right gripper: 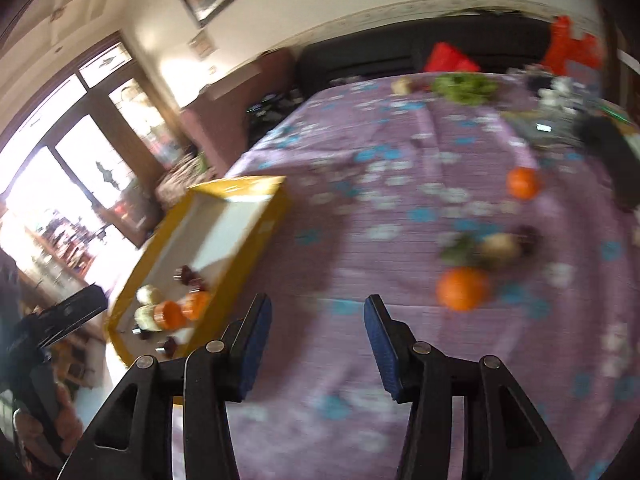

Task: Organize fruits
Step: 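Open the left tool over the tray while the right tool releases a plum there, then grasp the leafy tangerine with the left tool while the right tool grasps a cake piece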

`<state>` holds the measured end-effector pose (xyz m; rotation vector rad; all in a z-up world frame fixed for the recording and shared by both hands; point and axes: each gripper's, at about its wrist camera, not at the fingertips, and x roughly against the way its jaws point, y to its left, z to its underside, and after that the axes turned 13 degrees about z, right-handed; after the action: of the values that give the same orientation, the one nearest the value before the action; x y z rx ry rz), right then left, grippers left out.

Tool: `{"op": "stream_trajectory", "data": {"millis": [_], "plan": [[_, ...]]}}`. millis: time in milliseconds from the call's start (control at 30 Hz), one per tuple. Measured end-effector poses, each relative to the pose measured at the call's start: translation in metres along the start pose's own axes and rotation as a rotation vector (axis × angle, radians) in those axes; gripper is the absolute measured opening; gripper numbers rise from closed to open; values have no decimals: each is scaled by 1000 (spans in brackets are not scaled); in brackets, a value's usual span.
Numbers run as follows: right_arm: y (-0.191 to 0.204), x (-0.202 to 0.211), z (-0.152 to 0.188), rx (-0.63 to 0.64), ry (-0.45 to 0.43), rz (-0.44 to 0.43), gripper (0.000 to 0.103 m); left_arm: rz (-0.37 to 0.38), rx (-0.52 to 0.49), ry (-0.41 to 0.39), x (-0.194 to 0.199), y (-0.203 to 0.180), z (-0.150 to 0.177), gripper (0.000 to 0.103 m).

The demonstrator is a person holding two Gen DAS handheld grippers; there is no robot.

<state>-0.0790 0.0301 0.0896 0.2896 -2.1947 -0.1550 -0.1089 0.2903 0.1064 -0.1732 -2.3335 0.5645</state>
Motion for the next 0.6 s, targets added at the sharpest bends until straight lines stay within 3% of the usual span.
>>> {"op": "stream_trajectory", "data": {"millis": [100, 200, 333, 467, 533, 600], "plan": [[-48, 0, -7, -102, -10, 67, 53, 8, -10, 31, -13, -10, 8, 82], [-73, -12, -15, -169, 4, 68, 54, 8, -16, 57, -21, -16, 12, 82], [-59, -40, -22, -135, 44, 54, 54, -11, -29, 67, -22, -22, 16, 82], [-36, -73, -24, -63, 88, 105, 51, -24, -41, 66, -19, -24, 17, 82], [-27, -82, -19, -51, 124, 79, 42, -25, -46, 69, -20, -23, 18, 82], [-15, -79, -11, -26, 138, 5, 41, -25, -53, 69, -21, -23, 18, 82]]}}
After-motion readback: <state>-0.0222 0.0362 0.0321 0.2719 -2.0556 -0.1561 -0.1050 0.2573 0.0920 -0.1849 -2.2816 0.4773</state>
